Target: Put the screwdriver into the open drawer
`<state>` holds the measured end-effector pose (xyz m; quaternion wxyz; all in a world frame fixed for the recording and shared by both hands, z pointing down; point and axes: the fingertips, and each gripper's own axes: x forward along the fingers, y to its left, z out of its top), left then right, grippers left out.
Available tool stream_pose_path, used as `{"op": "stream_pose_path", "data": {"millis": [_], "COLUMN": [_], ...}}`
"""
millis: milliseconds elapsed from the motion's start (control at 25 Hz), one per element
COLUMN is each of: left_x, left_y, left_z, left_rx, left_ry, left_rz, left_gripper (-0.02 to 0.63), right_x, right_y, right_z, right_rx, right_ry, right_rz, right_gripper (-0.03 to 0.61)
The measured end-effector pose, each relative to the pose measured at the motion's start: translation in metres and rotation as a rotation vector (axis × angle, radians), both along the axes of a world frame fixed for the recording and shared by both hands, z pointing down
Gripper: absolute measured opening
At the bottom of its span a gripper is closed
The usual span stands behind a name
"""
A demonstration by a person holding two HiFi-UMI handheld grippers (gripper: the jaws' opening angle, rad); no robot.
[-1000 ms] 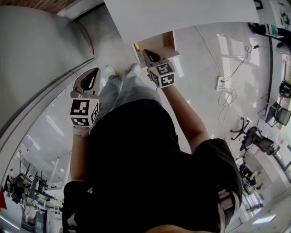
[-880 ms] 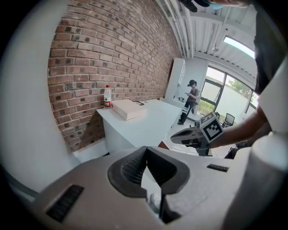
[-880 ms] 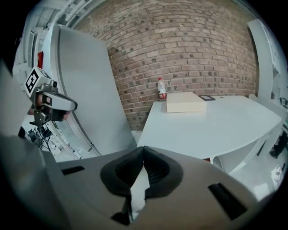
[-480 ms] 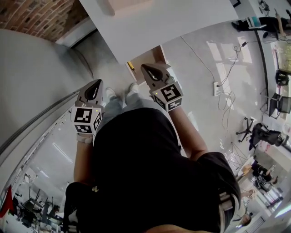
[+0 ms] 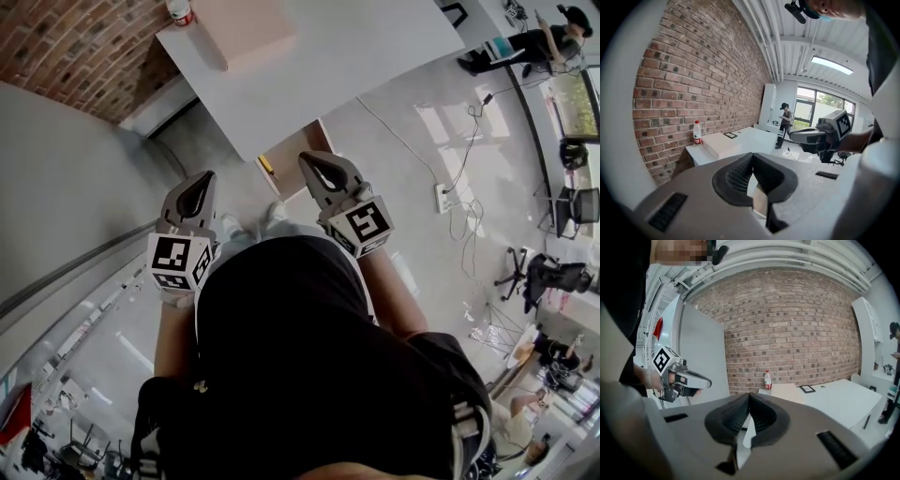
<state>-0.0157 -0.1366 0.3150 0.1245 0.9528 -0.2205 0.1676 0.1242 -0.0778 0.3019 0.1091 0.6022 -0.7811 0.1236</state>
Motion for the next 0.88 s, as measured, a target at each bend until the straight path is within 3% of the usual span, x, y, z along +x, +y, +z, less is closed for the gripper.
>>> {"op": "stream_pose_path", "data": {"millis": [160,400,560,880], "left_x": [0.006,0.012,0.014,0.019], "left_y": [-0.002,-0.002,-0.002,-0.002], "left_z": [-0.029,-0.054,-0.061,-0.067], "left_rx": [0.034,0.064,0.036,0.063], "left_ry": [0.076,0.137,0.177,0.17], "left_rz": [0.004,0.018,0.032,0.056], "left_gripper": [0.003,0.003,0.003,0.003], "right_x": [0.002,-0.001,-0.003,-0.002], "right_y": [0.0,0.003,0.005,0.004], "right_z": [-0.022,-0.041,-0.047,-0.054], "right_rx": [0.085,0.118,0.129,0.143], "right_ry": [-0.018,-0.034,-0.045,-0.046], "right_rz": [0.008,0.008,-0.002,0.003], "right_gripper": [0.011,0.011,0.011,0.011]}}
